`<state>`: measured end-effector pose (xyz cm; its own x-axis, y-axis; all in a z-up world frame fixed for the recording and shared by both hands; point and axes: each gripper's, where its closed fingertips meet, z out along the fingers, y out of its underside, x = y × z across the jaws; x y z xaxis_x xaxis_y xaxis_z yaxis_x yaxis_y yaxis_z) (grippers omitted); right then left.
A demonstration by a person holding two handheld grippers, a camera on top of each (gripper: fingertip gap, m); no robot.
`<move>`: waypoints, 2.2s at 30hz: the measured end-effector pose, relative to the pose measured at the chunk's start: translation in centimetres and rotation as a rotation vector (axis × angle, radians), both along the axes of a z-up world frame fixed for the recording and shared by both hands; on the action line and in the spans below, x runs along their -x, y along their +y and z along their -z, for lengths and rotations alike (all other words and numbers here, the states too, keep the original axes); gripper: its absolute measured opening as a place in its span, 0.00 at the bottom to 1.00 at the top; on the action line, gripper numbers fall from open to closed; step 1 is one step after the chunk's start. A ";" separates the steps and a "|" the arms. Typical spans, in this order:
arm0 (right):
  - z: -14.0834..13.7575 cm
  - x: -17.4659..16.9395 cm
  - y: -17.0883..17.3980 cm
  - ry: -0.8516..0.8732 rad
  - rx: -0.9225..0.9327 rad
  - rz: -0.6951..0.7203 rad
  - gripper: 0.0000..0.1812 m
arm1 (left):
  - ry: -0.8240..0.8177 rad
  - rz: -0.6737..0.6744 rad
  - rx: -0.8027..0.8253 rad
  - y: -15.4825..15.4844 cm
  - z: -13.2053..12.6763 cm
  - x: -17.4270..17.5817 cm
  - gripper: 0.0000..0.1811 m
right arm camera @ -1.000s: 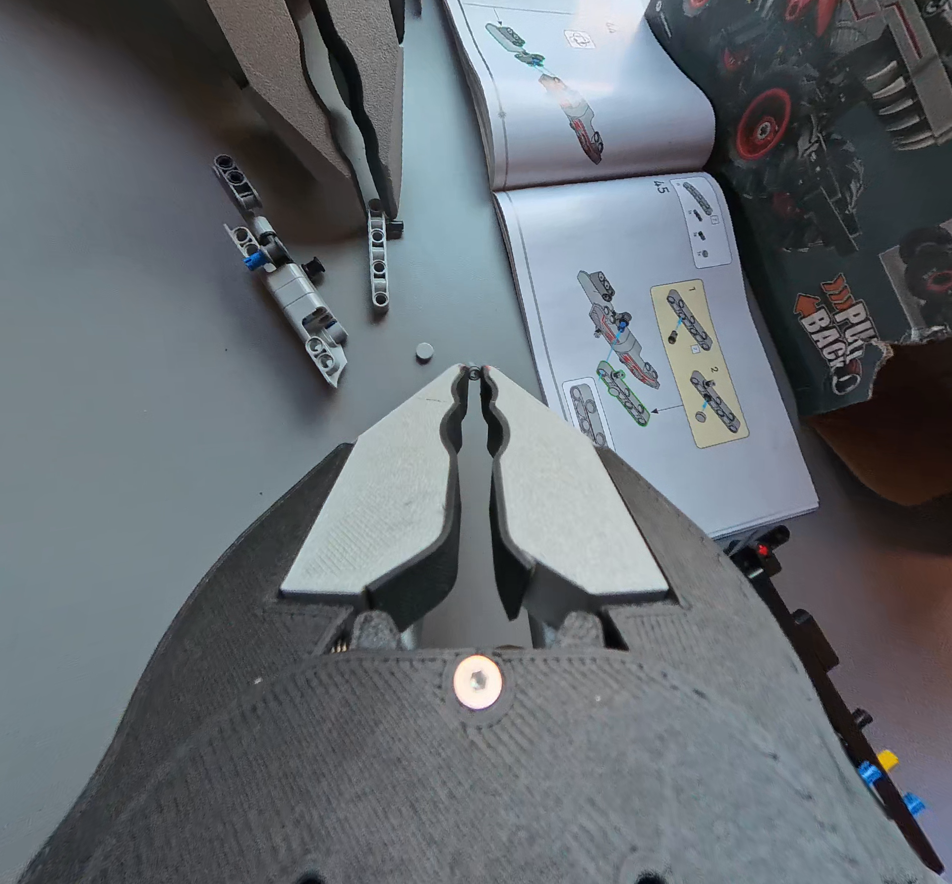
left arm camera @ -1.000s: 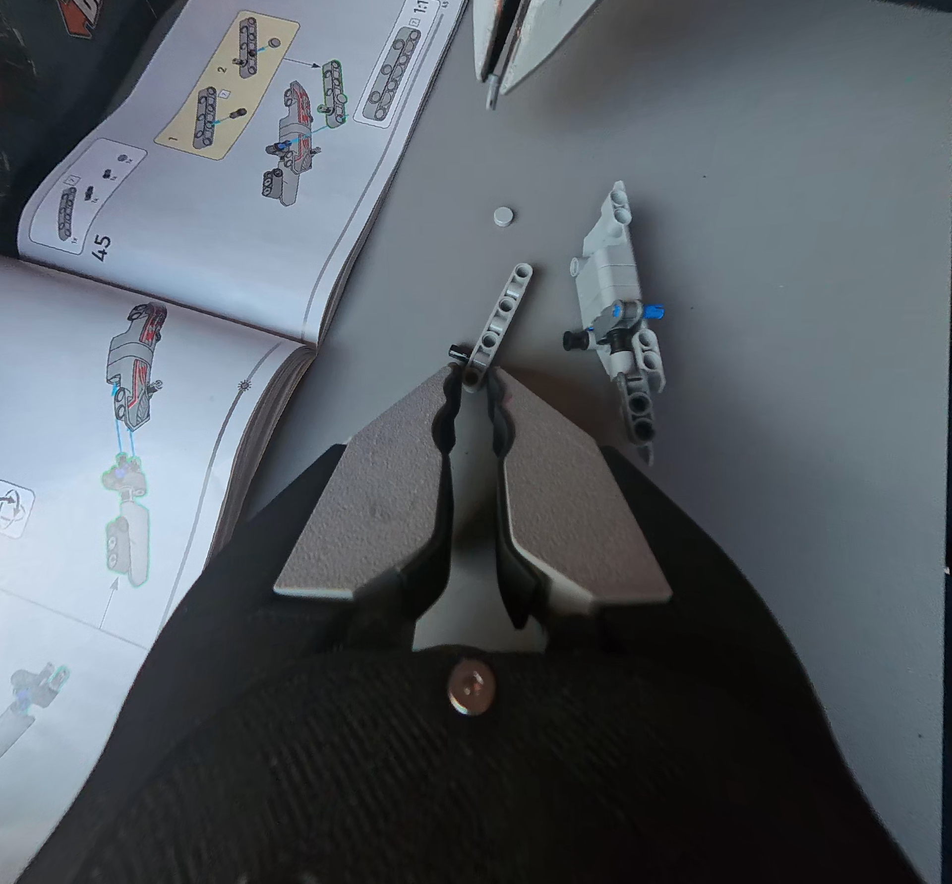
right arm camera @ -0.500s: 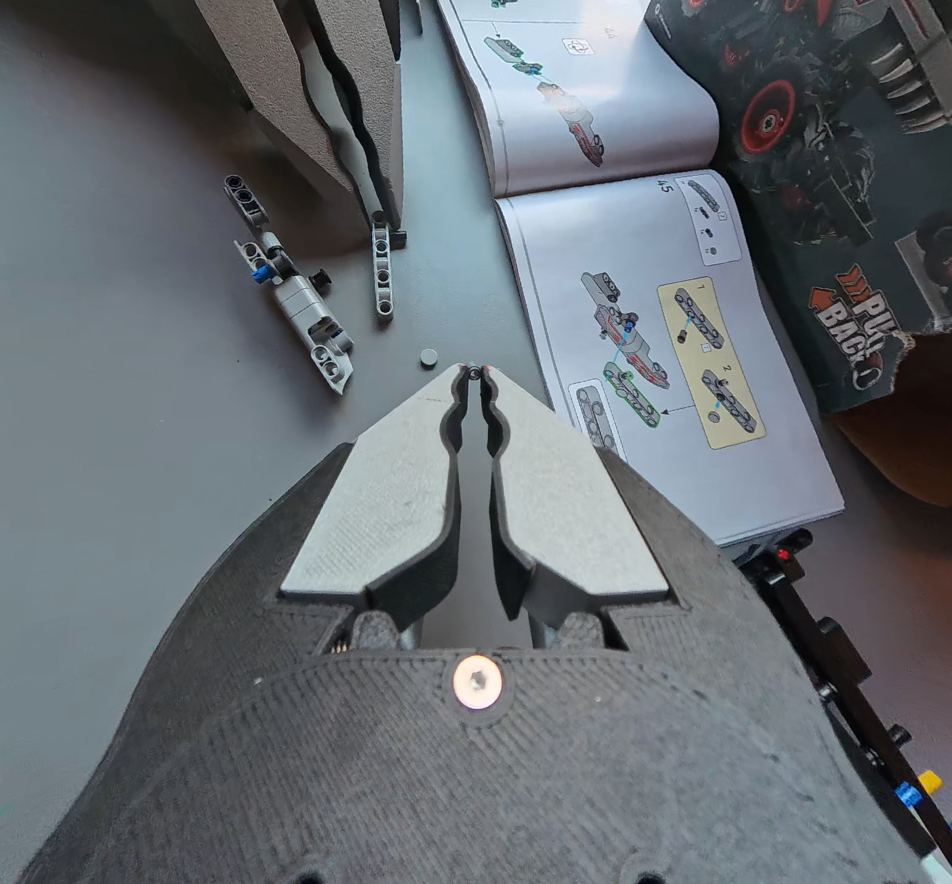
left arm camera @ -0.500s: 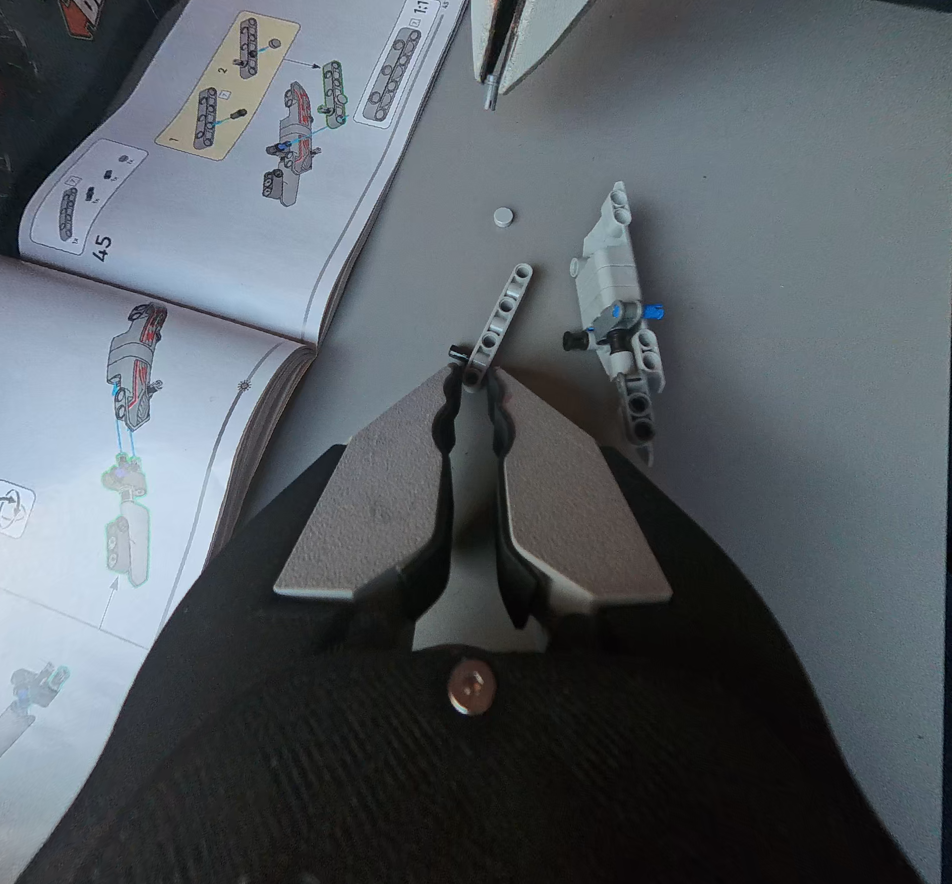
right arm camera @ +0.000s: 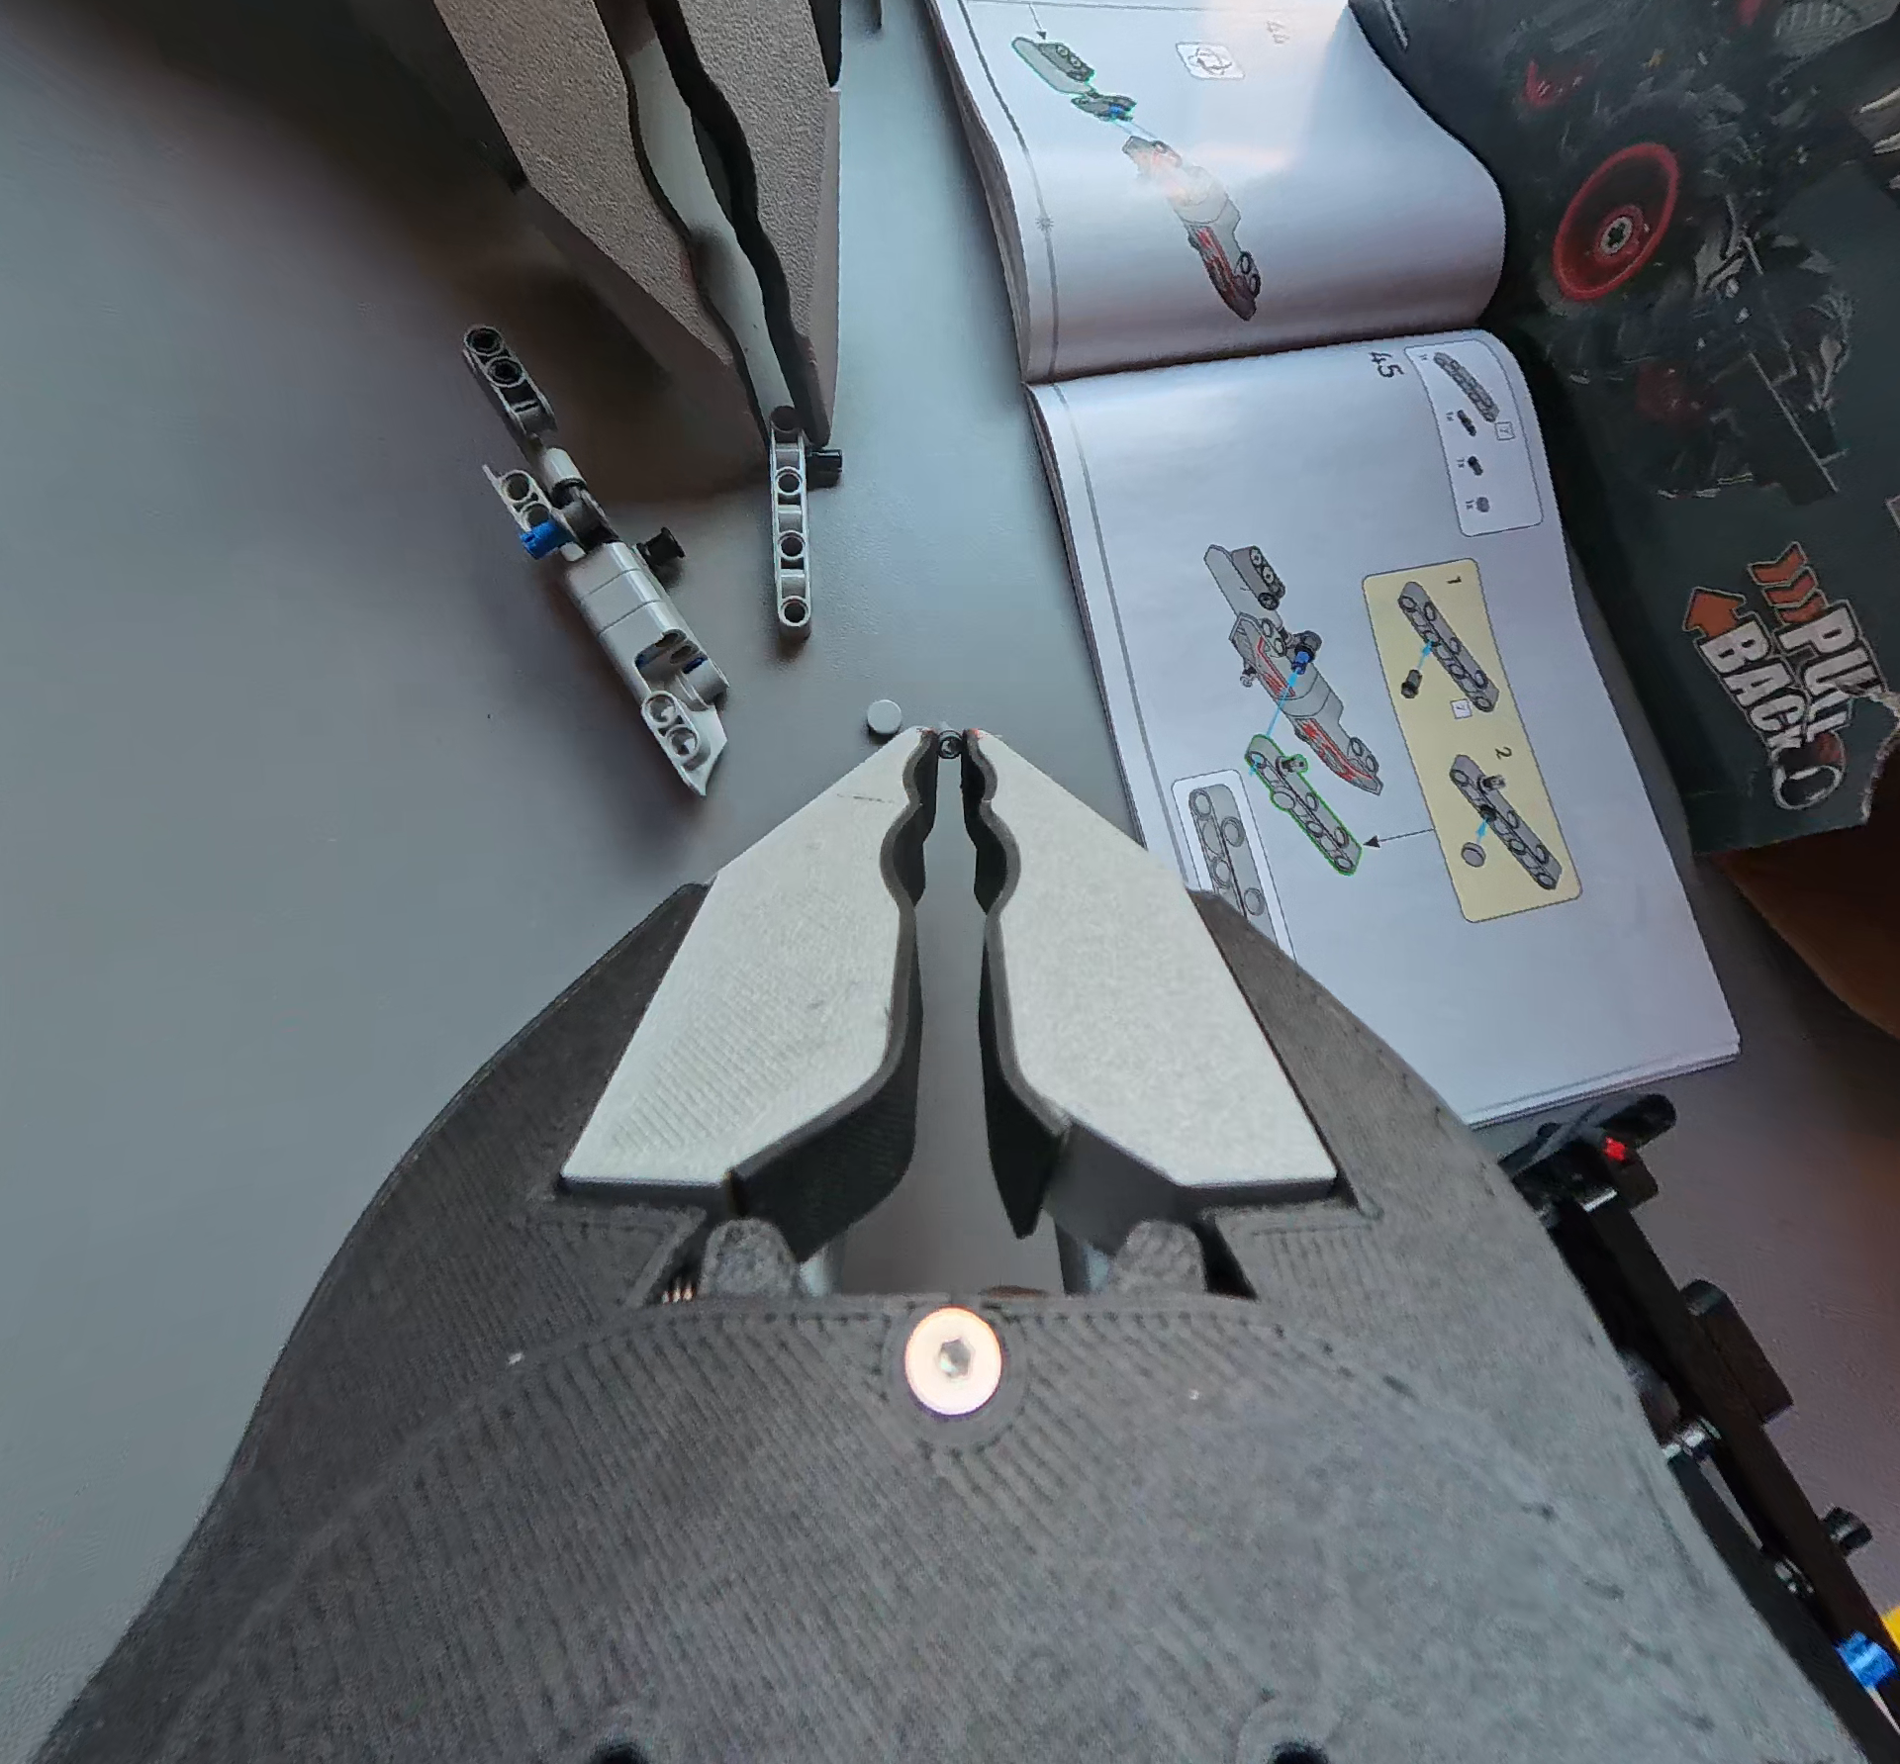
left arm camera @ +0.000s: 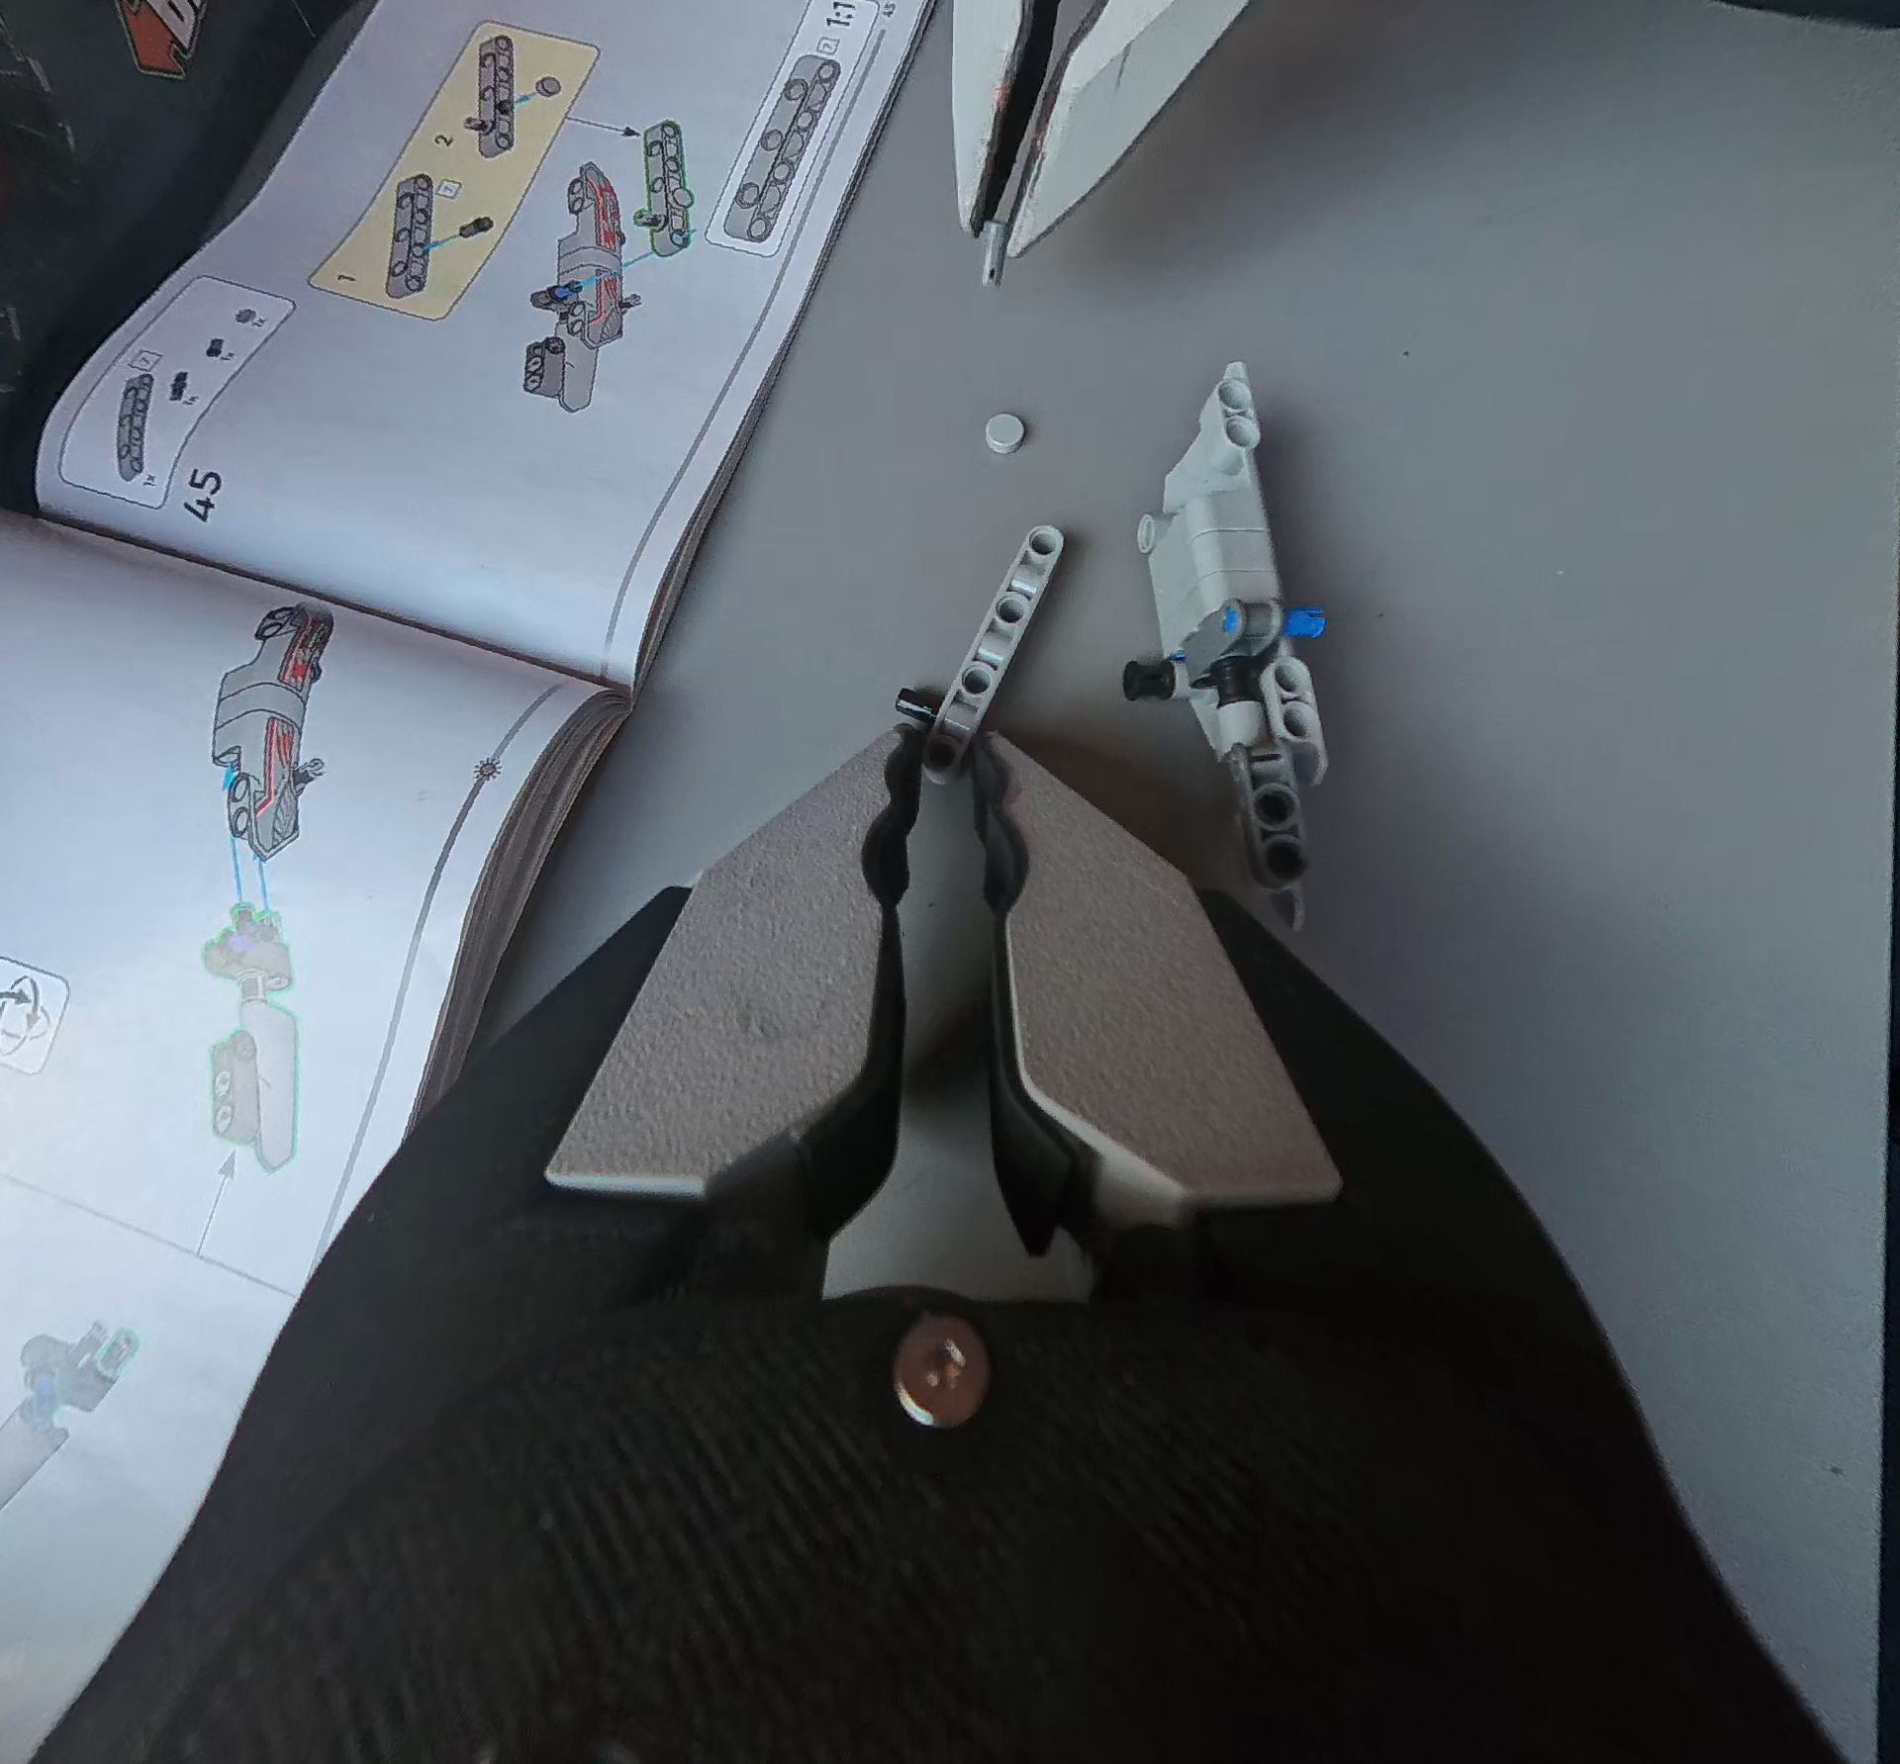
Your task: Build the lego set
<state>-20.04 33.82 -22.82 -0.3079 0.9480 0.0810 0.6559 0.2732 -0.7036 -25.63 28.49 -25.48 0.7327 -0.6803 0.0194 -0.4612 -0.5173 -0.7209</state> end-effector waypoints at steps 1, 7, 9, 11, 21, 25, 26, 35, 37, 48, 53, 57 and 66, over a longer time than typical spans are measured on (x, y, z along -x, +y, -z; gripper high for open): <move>0.0 0.1 -0.1 0.003 0.003 -0.002 0.01 | 0.000 0.000 0.000 0.0 0.0 0.0 0.03; -0.1 0.4 -0.8 0.012 0.032 -0.018 0.01 | -0.002 0.008 0.002 -0.1 0.0 -0.1 0.04; -0.4 0.8 -1.4 0.026 0.054 -0.034 0.01 | -0.005 0.008 0.005 -0.1 0.0 -0.1 0.04; -0.7 1.5 -2.4 0.036 0.081 -0.070 0.01 | -0.010 0.008 0.009 -0.1 0.0 -0.1 0.04; 0.3 4.7 -5.1 -0.092 0.000 -0.167 0.01 | -0.009 0.009 0.007 -0.1 0.0 -0.1 0.03; 0.9 5.1 -5.3 -0.150 -0.037 -0.183 0.01 | -0.008 0.014 0.006 -0.1 0.0 -0.1 0.03; 1.0 5.1 -5.3 -0.164 -0.044 -0.186 0.01 | -0.009 0.014 0.006 -0.1 0.0 -0.1 0.03; 1.6 5.1 -5.3 -0.261 -0.110 -0.212 0.01 | -0.018 0.017 0.013 -0.1 0.0 -0.1 0.03; 1.7 5.1 -5.3 -0.276 -0.129 -0.211 0.01 | -0.018 0.017 0.014 -0.1 0.0 -0.1 0.03; 1.6 5.5 -5.6 -0.359 -0.227 -0.228 0.01 | -0.018 0.016 0.015 -0.1 0.0 -0.1 0.03; 1.9 5.5 -5.7 -0.333 -0.195 -0.216 0.01 | -0.016 0.024 0.011 -0.2 0.0 -0.2 0.03; 1.6 5.1 -5.6 -0.287 -0.119 -0.193 0.00 | -0.014 0.023 0.010 -0.2 0.0 -0.1 0.03; 1.4 5.0 -5.0 -0.204 -0.092 -0.158 0.00 | -0.015 0.015 0.011 -0.1 0.0 0.0 0.03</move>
<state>-25.06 28.86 -24.24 -0.4704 0.8783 0.0853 0.7258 0.4401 -0.5287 -25.58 28.40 -25.50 0.7218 -0.6910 0.0380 -0.4581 -0.5182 -0.7222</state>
